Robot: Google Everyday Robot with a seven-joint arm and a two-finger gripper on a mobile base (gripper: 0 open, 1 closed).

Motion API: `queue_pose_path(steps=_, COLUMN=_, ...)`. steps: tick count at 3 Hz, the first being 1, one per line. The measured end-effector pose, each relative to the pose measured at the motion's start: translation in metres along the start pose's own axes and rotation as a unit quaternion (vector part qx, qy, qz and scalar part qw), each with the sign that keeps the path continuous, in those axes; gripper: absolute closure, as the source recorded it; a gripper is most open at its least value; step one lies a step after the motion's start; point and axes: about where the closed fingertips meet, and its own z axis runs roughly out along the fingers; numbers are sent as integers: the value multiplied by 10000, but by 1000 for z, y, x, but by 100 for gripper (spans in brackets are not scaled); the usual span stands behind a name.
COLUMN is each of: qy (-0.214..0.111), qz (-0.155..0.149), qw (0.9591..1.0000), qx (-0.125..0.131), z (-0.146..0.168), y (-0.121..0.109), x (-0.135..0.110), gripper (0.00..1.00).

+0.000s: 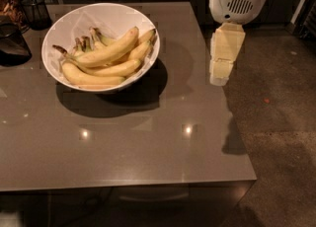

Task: Pick banana from white bowl

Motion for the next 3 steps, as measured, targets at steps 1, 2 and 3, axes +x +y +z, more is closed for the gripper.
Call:
queue_pose_path(steps=1, qy=-78, qz=-8, qw=9999, qx=106, z=0, y=-5, x=-5, gripper=0)
queue_pose_path(steps=2, qy=-226, qz=-353, qw=9989, qx=224, z=1, y=-15, x=-28, gripper=0)
queue_pose_path(steps=3, qy=-363, qz=-863, qw=9952, qx=288, z=4, y=-22, x=-56, gripper=0)
